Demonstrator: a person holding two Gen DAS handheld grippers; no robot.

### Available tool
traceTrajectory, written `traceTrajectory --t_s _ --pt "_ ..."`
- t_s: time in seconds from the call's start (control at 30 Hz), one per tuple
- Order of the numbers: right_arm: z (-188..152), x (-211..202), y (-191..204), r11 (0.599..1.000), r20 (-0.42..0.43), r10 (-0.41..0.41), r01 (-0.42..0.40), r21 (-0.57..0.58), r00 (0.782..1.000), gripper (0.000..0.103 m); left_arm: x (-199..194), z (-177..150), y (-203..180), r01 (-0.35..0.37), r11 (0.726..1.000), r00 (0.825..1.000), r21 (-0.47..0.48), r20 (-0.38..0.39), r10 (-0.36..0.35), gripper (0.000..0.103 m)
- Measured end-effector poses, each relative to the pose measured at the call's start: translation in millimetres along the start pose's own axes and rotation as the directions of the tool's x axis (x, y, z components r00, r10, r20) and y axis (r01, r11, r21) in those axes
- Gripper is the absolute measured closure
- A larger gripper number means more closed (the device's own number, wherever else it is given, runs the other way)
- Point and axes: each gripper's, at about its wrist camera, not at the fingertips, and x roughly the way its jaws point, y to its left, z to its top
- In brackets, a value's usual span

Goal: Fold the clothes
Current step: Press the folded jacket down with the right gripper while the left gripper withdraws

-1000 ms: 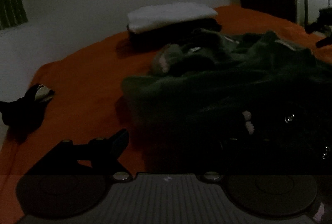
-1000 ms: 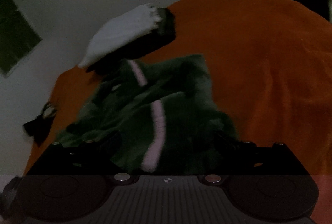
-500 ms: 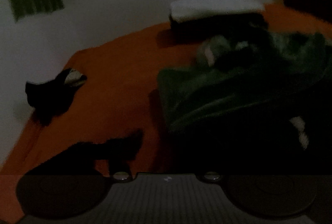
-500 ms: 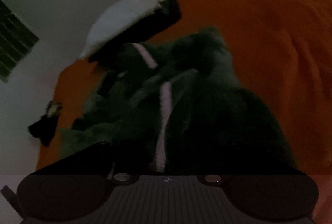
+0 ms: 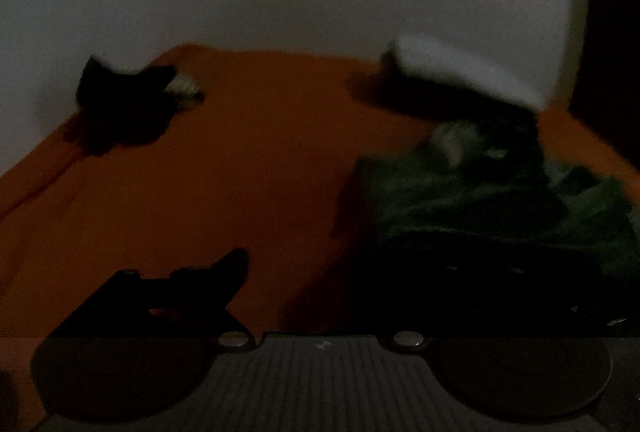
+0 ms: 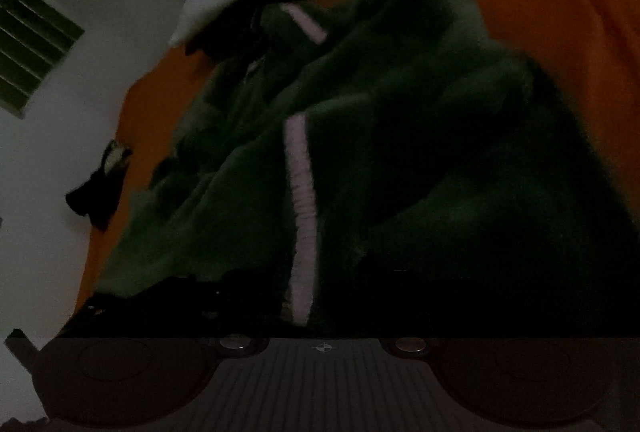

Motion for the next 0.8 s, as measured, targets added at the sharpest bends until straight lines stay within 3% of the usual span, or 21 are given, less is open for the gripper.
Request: traceTrajectory --t_s 0.07,0.1,0.13,0.2,0.27,0.33,0.47,0.57,0.7,0.8 --pt "4.6 -10.5 4.1 0.999 0.043 -0.006 0.008 -0.048 0.999 0.064 -13.4 6.2 4.4 0.057 0.998 0.997 0.021 0.045 -0.058 0.015" --pt "6.8 -13.4 6.9 0.997 0.057 -0.003 0.007 -0.072 0.998 0.064 -21.4 4.9 5.9 0.075 0.996 0.996 0.045 0.049 -0.077 0.004" --pt "9.0 -16.3 9.7 0.995 0.071 0.0 0.007 -0.096 0.997 0.064 -24.4 0.3 6.3 0.08 0.993 0.996 0.083 0.025 -0.082 0.0" --pt "10.6 -16.4 14.9 0.993 0.078 0.021 -0.012 -0.117 0.997 0.064 -22.5 -14.1 6.4 0.077 0.984 0.996 0.161 -0.047 -0.07 0.0" --pt "8.0 -11.3 20.0 0.991 0.07 0.058 -0.049 -0.121 0.996 0.064 -17.0 -26.0 8.7 0.046 0.982 0.995 0.182 -0.097 -0.029 0.004" --pt "2.8 -1.9 25.7 0.99 0.059 0.034 -0.025 -0.138 0.998 0.062 -15.1 -23.7 13.6 0.036 0.988 0.997 0.152 -0.08 -0.024 0.005" --pt "-9.4 5.0 40.6 0.957 0.051 -0.123 0.132 -0.26 0.991 0.062 -2.8 16.4 10.5 -0.021 0.989 1.0 0.148 0.026 0.018 0.005" --pt "-14.8 -3.1 49.5 0.95 0.062 -0.112 0.125 -0.288 0.992 0.058 27.1 58.1 -1.1 -0.101 0.97 0.993 0.221 0.076 0.086 0.005" --pt "-17.4 -5.1 45.6 0.954 0.041 -0.113 0.12 -0.273 0.993 0.058 98.9 100.5 -7.9 -0.013 0.995 0.996 0.094 -0.089 0.021 0.009" --pt "-18.4 -7.9 38.2 0.969 0.006 -0.117 0.115 -0.218 0.993 0.058 151.3 95.7 -23.6 -0.01 0.998 0.974 0.061 -0.226 0.023 0.015"
